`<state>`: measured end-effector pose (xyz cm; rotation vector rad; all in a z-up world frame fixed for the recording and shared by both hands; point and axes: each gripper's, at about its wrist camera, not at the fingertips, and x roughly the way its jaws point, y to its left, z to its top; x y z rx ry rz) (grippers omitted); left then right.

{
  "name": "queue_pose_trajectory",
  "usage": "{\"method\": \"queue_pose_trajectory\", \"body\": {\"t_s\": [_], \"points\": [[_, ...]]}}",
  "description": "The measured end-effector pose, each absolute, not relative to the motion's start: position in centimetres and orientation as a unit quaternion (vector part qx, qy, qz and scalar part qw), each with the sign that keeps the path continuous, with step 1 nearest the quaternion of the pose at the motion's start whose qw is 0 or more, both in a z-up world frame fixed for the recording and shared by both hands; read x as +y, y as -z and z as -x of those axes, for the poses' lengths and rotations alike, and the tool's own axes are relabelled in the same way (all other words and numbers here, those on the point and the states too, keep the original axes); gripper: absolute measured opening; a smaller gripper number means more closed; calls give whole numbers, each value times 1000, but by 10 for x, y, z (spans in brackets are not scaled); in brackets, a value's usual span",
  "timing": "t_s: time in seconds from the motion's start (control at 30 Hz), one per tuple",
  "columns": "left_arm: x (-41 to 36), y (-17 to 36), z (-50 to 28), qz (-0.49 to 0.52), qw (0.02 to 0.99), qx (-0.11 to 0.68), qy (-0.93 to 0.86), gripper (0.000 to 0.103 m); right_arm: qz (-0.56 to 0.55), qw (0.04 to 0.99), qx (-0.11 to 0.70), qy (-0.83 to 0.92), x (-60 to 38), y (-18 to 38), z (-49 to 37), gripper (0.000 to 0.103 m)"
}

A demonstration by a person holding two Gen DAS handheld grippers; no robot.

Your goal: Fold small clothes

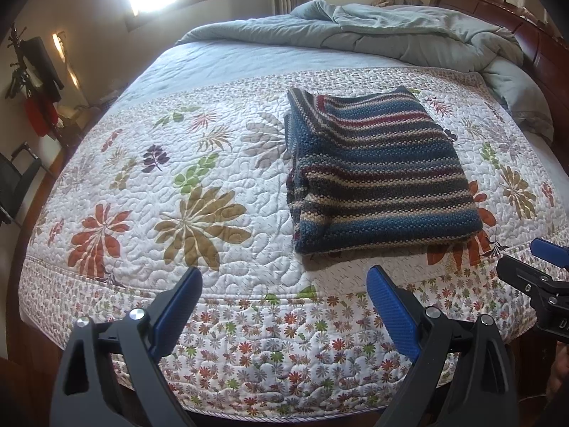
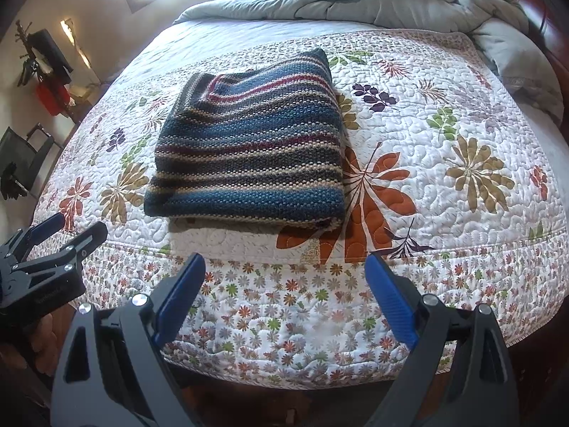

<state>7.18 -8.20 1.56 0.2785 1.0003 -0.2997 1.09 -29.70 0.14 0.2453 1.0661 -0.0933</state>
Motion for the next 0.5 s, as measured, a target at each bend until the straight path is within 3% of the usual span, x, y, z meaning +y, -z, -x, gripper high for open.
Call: {"method": "queue_pose_trajectory", "body": {"t_s": [0.5], "points": [[-82,-13,-73,-130,855,481,145,94,-120,850,511,46,-299,3,-13,91]]}}
